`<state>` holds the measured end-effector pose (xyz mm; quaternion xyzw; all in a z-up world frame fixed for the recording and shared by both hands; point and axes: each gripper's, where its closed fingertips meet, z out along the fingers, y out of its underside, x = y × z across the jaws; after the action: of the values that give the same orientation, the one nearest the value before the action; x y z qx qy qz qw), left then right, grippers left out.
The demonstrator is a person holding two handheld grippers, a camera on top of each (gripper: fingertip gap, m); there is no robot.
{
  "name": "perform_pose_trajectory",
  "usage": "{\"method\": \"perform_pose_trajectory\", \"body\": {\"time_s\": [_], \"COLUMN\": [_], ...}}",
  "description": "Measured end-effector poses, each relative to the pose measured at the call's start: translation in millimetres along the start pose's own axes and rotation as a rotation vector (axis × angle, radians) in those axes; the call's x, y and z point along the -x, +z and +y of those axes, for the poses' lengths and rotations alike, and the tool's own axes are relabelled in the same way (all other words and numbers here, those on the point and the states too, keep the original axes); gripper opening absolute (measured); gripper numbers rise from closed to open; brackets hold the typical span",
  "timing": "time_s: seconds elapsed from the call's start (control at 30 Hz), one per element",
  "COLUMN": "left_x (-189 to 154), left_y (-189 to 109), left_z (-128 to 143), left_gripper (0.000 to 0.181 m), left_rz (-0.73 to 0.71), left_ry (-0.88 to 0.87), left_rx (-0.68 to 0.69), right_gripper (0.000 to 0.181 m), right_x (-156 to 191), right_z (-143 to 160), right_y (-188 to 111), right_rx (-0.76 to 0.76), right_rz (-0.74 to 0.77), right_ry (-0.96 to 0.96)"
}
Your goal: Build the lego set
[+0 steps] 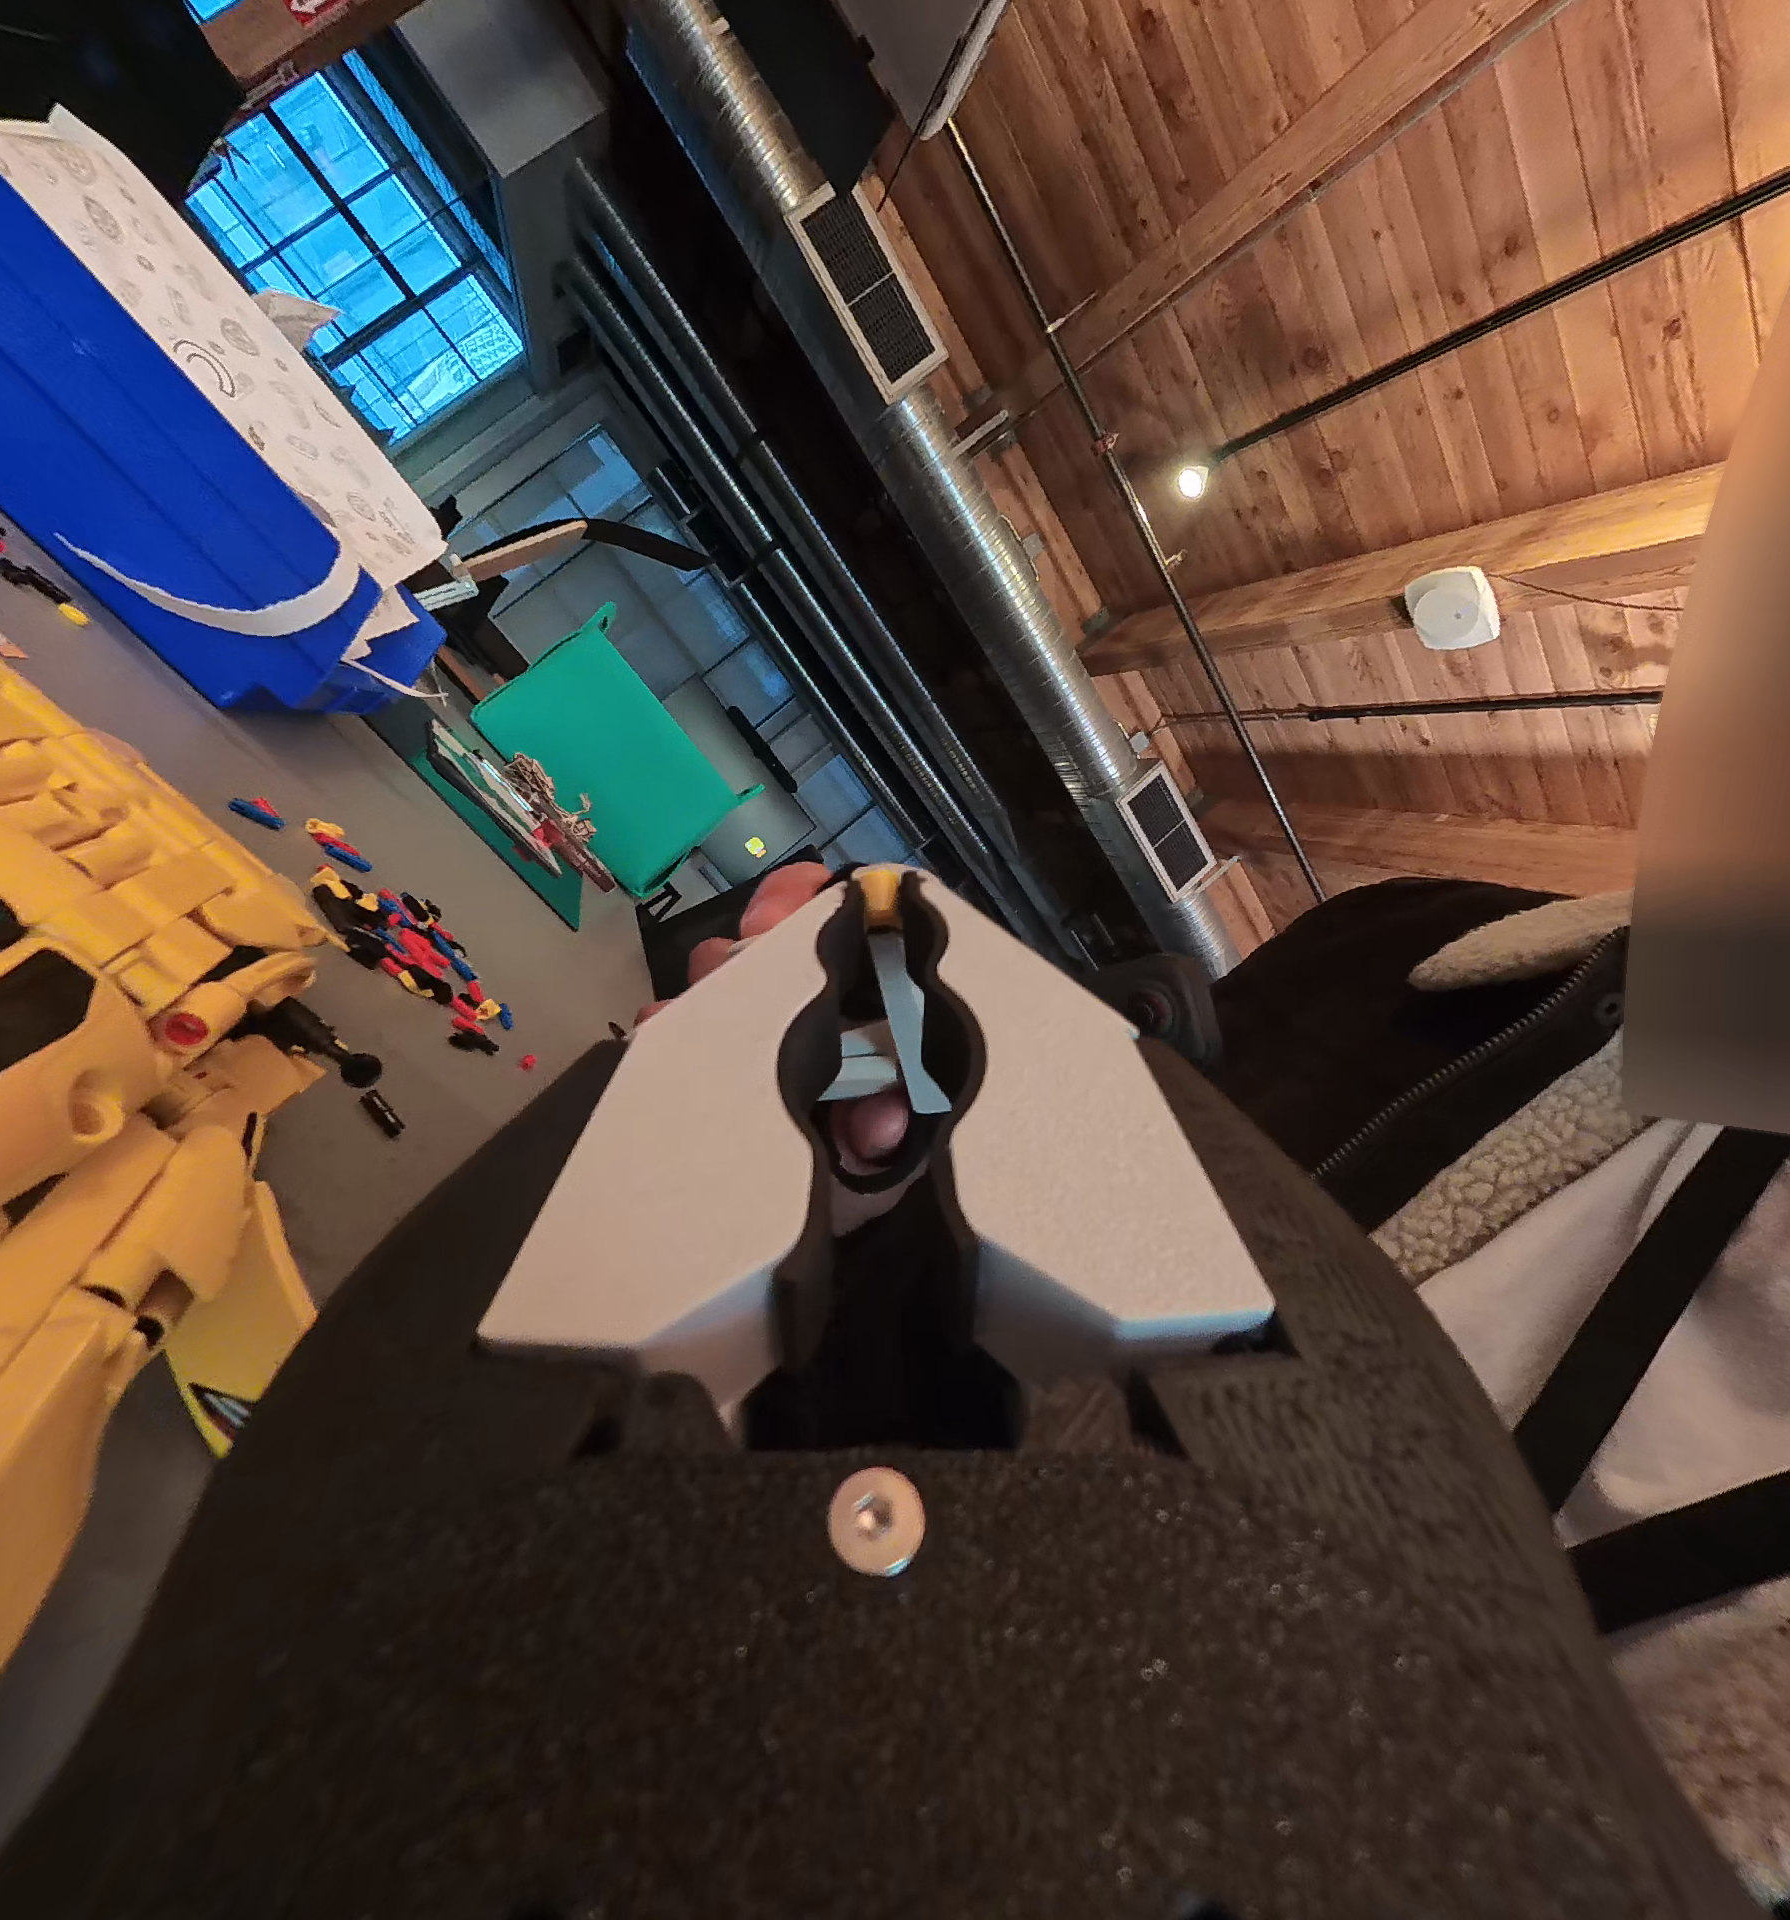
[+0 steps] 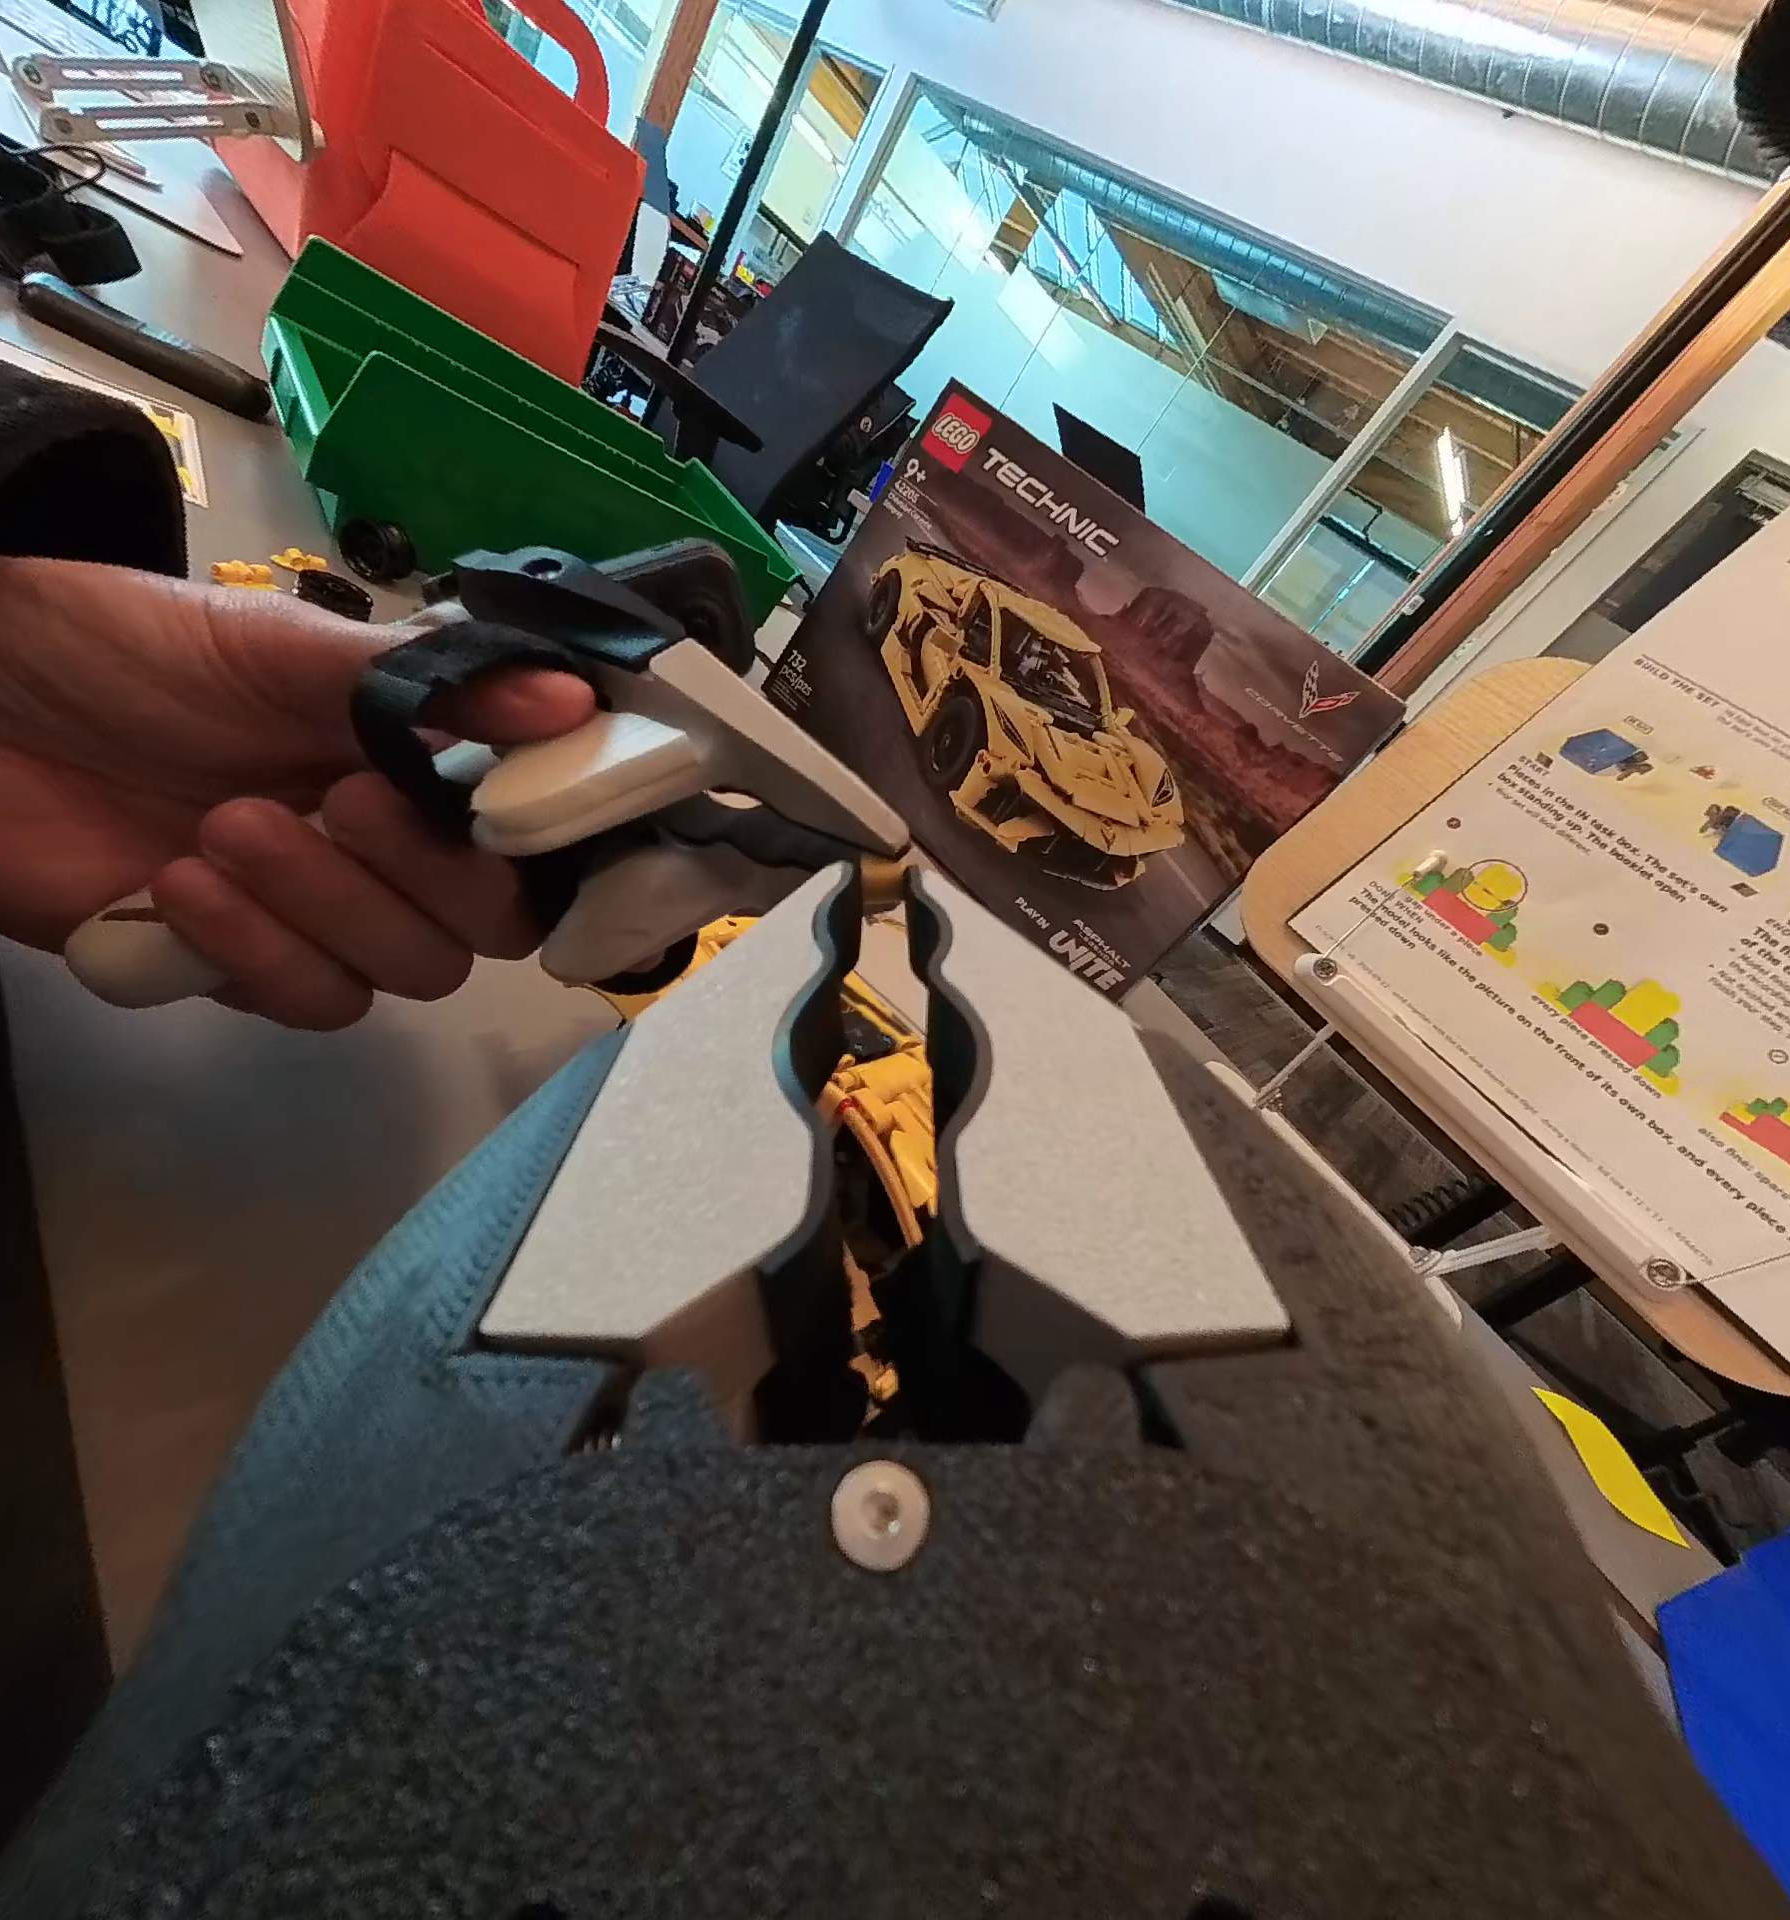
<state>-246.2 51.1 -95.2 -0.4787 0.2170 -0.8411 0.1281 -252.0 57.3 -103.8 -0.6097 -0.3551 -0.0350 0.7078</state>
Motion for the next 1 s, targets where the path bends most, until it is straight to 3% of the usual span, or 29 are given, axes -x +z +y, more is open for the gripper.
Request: {"method": "perform_pose_trajectory", "body": {"time_s": [0.27,0.4,0.47,0.53,0.6,0.63,0.73,1.0], "left_x": [-0.4,4.7,11.9,16.1,20.1,20.6,23.3,24.0], "left_y": [1.3,0.6,-1.8,-1.2,-0.3,0.4,0.4,0.2], "left_z": [3.6,7.6,8.8,11.8,16.1,18.0,20.0,19.8], "left_gripper": [0.006,0.007,0.006,0.007,0.007,0.007,0.006,0.007], "left_rz": [-0.010,-0.094,-0.167,-0.206,-0.229,-0.228,-0.243,-0.238], "left_ry": [0.018,0.135,0.196,0.228,0.235,0.232,0.239,0.226], "left_rx": [0.029,0.081,0.108,0.131,0.156,0.167,0.180,0.178], "right_gripper": [0.006,0.017,0.022,0.031,0.032,0.029,0.025,0.030], "right_x": [0.2,-8.5,-23.2,-20.7,-17.6,-9.0,7.7,10.7], "right_z": [0.3,7.4,39.3,94.8,147.0,156.2,160.9,175.6], "right_y": [-1.3,-20.3,-40.9,-69.7,-94.6,-101.6,-105.3,-97.5], "right_rx": [0.000,0.011,0.148,0.427,0.681,0.731,0.735,0.783], "right_rz": [-0.001,-0.124,-0.246,-0.387,-0.385,-0.407,-0.417,-0.382], "right_ry": [0.006,0.299,0.452,0.470,0.420,0.432,0.476,0.466]}}
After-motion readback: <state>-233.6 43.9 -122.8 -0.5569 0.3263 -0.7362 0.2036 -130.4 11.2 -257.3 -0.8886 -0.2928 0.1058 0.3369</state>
